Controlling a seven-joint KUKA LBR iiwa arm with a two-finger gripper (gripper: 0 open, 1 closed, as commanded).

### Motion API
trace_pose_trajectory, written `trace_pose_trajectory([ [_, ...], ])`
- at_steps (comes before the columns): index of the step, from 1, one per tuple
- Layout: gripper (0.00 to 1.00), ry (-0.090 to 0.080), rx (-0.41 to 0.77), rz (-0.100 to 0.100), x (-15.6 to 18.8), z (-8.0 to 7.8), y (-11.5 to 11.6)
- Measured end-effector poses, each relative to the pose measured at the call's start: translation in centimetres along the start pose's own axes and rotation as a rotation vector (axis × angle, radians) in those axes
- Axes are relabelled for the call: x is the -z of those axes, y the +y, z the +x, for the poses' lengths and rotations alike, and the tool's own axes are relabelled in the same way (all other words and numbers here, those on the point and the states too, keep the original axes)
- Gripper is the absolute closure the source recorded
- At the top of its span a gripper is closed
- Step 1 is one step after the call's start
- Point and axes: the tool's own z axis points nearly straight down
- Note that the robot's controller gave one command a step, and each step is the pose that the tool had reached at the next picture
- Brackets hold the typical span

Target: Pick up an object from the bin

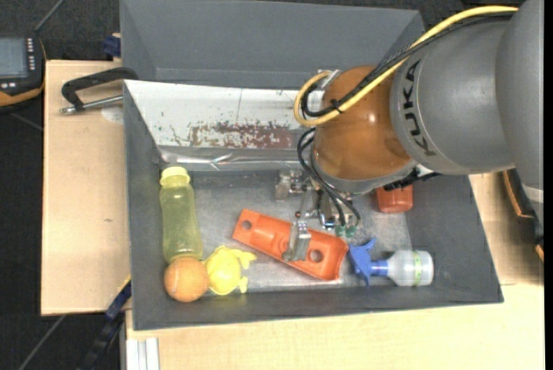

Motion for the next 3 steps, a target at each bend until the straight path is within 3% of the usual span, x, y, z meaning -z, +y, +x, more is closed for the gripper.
trace_pose_trajectory([
  [1,0.00,0.000,-0.141,-0.001,-4.2,0.0,0.3],
  [2,1.00,0.001,-0.102,-0.001,-4.6,3.1,0.1],
  [3,1.00,0.001,-0.102,-0.001,-4.6,3.1,0.1],
])
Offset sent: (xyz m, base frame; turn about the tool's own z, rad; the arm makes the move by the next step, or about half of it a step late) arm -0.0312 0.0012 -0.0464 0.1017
